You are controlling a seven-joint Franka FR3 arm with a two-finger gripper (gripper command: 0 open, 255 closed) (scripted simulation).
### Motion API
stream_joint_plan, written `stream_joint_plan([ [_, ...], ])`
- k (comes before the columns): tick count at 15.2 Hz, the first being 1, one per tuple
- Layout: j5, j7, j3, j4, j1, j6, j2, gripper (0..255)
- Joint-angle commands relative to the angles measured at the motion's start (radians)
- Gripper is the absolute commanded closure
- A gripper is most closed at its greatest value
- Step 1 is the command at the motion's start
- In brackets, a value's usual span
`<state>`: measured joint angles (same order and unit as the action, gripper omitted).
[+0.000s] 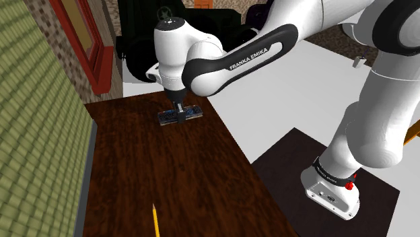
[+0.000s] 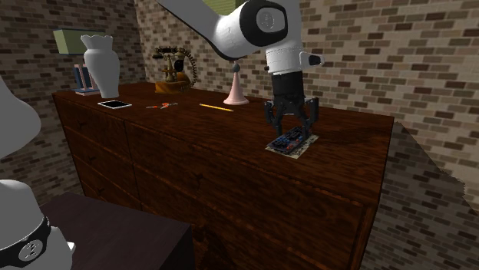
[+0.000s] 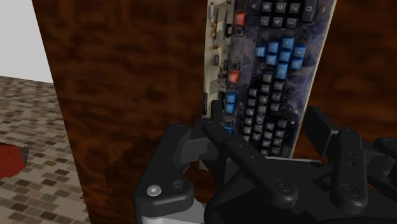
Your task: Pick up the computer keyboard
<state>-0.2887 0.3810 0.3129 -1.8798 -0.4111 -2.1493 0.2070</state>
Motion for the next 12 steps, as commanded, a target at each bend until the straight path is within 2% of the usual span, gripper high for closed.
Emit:
stream_joint_plan([
  [1,0.0,0.0,0.0,0.0,0.0,0.0,0.001,255],
  [3,0.001,0.001,0.0,-0.002,0.0,0.0,-0.001,255],
  [12,0.029,0.033,0.006,0.072,0.002,0.106,-0.038,255],
])
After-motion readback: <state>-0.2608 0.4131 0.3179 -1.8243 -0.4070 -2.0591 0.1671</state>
